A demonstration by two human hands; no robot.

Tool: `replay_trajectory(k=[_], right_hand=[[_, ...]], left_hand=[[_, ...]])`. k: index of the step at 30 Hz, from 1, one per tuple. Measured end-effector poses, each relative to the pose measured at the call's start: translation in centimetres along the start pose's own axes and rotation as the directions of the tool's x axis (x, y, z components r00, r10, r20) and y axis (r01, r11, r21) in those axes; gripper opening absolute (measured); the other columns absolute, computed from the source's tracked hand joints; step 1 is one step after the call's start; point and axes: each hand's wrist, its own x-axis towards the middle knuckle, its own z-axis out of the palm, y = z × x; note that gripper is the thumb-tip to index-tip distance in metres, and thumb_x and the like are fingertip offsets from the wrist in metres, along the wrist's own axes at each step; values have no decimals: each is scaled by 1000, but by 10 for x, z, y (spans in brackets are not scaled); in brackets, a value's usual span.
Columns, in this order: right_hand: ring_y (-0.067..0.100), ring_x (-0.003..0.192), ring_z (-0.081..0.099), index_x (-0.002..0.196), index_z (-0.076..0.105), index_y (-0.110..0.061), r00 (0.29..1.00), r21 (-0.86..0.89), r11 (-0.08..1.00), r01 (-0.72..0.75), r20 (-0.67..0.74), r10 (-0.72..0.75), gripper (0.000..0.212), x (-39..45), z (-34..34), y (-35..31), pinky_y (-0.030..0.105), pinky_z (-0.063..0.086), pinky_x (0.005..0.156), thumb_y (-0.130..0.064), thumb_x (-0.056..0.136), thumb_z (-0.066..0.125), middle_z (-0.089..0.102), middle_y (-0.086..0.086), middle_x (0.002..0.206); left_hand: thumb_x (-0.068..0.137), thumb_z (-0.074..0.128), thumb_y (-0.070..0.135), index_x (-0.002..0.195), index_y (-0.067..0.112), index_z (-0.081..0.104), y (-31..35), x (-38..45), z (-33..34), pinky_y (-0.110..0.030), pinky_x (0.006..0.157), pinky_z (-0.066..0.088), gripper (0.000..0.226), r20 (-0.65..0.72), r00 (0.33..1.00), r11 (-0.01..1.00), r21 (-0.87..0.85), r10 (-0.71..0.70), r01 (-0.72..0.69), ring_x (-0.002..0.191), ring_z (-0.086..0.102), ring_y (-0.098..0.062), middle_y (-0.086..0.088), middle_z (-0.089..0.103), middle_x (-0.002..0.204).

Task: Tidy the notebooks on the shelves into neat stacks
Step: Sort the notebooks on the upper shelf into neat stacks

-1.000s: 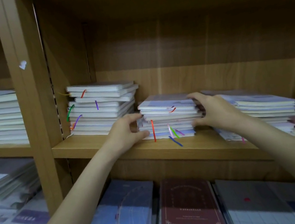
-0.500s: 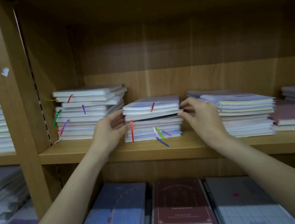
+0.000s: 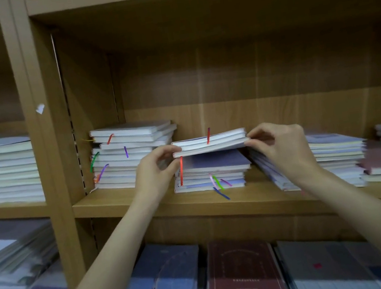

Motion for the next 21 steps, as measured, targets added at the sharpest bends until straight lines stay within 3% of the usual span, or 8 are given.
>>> replay_trajectory(k=[2,4,8,10,12,14,18,21], right_hand=[[18,64,66,81,69,-6,995,-134,986,95,-26,-99,7,-3,-1,3,25,50,62,-12,78,72,70,4,72],[26,71,68,83,66,-7,964,-356,901,248,-5,-267,9,-8,0,5,30,51,53,-13,76,67,69,7,77],[32,98,54,83,59,-6,910,-561,731,388,107,-400,27,-9,8,-1,37,44,74,-4,62,75,62,15,91],[31,88,46,83,54,-7,890,-610,672,420,130,-438,32,-3,17,-7,36,35,71,-2,60,76,58,16,92],[29,76,46,84,47,-10,861,-620,628,471,168,-480,38,3,22,-13,35,33,62,0,62,76,56,13,86],[27,66,48,86,43,-11,835,-593,616,519,199,-513,44,6,22,-14,33,35,54,2,60,76,54,10,78],[25,60,56,88,44,-16,873,-559,692,456,131,-470,46,1,13,-14,28,41,50,4,61,76,59,3,71],[26,66,61,91,45,-16,866,-554,702,448,76,-494,33,3,-6,-15,32,48,76,-1,73,69,61,4,69]], left_hand=[[85,62,3,97,20,63,2,2,3,3,71,40,20,20,1000,1000,3,-1,1,88,53,6,8,60,98],[85,63,5,96,21,63,4,4,6,-1,74,42,19,0,1000,1000,-17,-7,7,92,55,2,7,61,99],[84,66,10,95,25,63,5,7,12,-6,81,39,19,-41,999,998,57,36,-34,109,50,-11,3,54,113],[81,68,11,92,25,64,5,7,14,-15,90,43,18,-24,993,989,94,119,-116,116,46,-14,11,46,113],[81,68,13,93,26,64,3,8,13,-33,98,45,18,27,981,972,131,191,-193,119,46,-18,22,45,111],[83,66,12,100,27,62,-2,9,9,-40,100,43,24,102,976,960,186,193,-209,119,47,-17,22,49,113],[83,66,10,120,25,57,-10,10,4,-27,102,34,40,205,964,931,288,169,-224,121,42,-15,16,51,121],[84,65,13,126,24,54,-4,11,4,-18,96,28,45,215,967,925,324,134,-200,123,37,-12,19,46,117]])
